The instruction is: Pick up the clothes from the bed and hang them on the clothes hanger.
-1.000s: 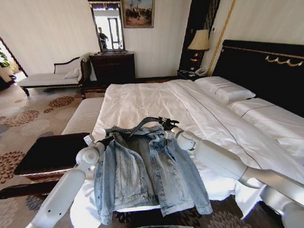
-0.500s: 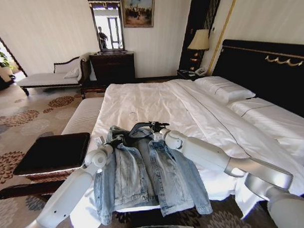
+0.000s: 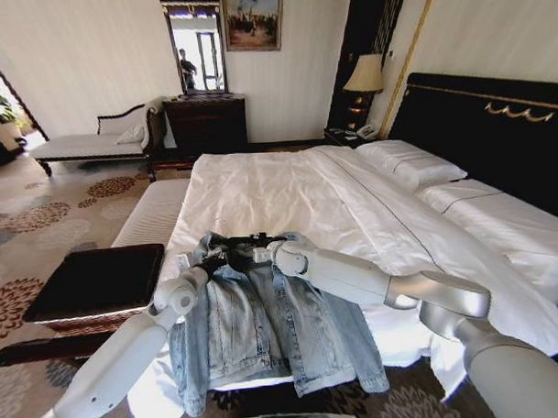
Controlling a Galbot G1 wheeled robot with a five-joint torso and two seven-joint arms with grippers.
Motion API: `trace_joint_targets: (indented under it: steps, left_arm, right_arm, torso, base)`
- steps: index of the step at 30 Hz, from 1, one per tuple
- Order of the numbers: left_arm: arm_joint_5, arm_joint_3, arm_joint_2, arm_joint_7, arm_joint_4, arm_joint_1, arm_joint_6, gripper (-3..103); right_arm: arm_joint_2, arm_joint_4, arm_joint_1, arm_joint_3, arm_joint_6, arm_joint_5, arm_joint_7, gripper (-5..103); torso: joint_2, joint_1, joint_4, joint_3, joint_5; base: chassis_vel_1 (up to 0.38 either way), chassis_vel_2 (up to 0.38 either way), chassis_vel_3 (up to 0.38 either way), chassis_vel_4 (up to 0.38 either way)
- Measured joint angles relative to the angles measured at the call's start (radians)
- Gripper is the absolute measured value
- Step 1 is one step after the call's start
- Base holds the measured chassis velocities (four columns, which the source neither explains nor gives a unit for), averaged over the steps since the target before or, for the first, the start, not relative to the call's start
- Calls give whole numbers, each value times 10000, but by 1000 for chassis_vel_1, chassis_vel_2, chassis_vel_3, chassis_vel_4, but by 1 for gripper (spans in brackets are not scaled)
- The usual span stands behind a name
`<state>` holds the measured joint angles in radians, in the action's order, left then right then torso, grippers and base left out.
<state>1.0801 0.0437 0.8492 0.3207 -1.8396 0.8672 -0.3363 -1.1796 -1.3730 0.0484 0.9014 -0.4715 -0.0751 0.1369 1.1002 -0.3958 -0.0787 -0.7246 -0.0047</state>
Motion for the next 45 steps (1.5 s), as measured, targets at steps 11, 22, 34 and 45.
trace_joint_targets:
  steps: [11,22,34,45]
  left_arm:
    - [-628,46,226,-95,-23,766,71,0]
    - [-1190,384,395,-170,357,1199,189,13]
    - [-2143,1556,-222,-750,-1060,2480,337,51]
    - [1326,3039,-1584,-1581,-740,2383,-869,95]
  right_arm:
    - [-227,212,53,-282,-609,1283,-713,22]
    - [-366,222,269,-373,-712,1455,-849,22]
    - [-503,387,398,-455,-645,1338,-880,22]
    - [-397,235,458,-657,-609,1319,-904,22]
  torso:
    - [0,0,1,0,1]
    - [0,0,0,-1,1]
    - [0,-1,-1,0,0]
    - [0,-1,3,-1,0]
  base:
    - [0,0,0,0]
    - [0,0,0,0]
    - [0,0,0,0]
    - [0,0,0,0]
